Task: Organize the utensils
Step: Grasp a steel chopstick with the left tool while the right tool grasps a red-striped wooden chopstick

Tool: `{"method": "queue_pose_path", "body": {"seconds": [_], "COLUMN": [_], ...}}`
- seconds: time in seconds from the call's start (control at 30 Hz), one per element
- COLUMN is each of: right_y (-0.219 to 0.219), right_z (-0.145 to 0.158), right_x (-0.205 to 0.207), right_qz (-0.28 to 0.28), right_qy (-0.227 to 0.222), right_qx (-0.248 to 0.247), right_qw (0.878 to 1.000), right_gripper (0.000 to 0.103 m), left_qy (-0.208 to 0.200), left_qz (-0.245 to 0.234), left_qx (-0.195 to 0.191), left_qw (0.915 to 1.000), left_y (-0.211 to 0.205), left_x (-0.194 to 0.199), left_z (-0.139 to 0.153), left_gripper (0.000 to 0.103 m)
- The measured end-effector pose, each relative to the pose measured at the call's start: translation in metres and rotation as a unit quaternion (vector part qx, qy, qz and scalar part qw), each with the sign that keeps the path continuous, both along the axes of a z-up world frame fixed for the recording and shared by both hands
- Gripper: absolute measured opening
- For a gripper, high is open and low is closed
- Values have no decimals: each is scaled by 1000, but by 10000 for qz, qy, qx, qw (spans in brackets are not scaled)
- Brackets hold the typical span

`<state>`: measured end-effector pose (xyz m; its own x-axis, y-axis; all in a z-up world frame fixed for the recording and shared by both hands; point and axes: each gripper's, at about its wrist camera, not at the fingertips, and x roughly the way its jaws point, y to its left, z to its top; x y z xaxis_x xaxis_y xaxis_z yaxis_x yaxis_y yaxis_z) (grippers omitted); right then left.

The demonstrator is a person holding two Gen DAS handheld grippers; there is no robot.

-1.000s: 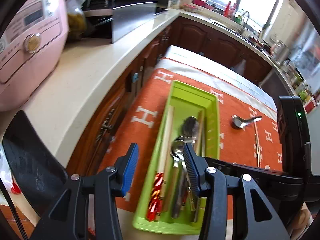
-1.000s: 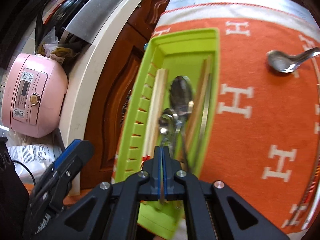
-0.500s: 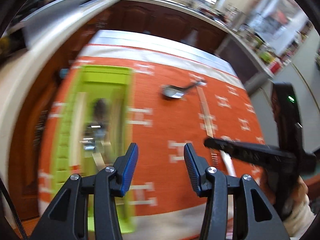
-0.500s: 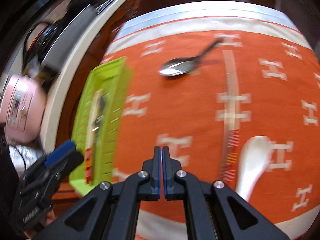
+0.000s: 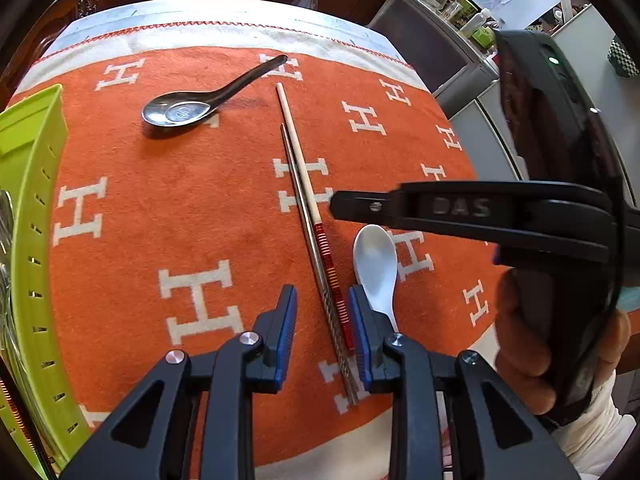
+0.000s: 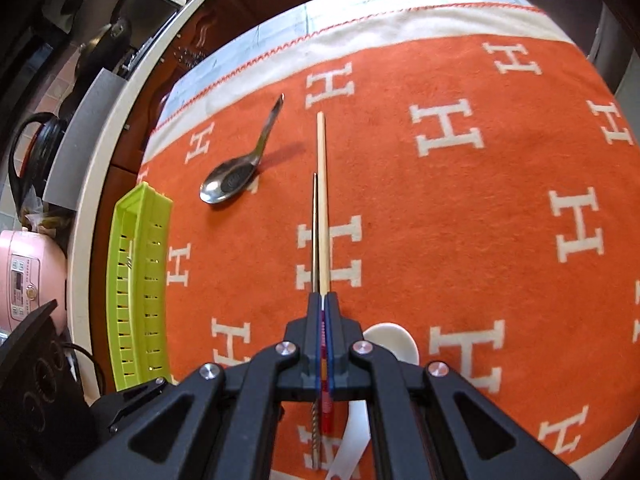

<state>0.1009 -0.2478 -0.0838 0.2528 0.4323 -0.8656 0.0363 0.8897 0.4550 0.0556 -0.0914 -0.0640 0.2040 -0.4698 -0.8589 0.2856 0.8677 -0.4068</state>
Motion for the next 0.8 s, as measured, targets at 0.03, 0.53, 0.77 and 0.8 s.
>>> {"method": "queue_pose_path", "body": {"seconds": [0.03,0.53,0.77,0.8], "right_y": [0,25,29,25], "right_z": [-4,-13,-12,-13], "right_x": [3,12,15,16], "right_qz": [15,403,344,277], "right_qy": [47,68,65,93], "right_qx": [-2,-642,-826,-683], "right_qw": [10000,9971,9960,9972], "right_gripper": [1,4,5,5], "left_qy": [12,208,341,377], "left_qz": [4,100,103,95], "left_qx": [22,70,215,248], "left_qw": [10000,9997,9991,9989], "left_y": [-1,0,-7,-9], "left_x": [1,3,5,5], "left_z": [-1,-12,-21,-23], "left_gripper": [25,25,25,25]}}
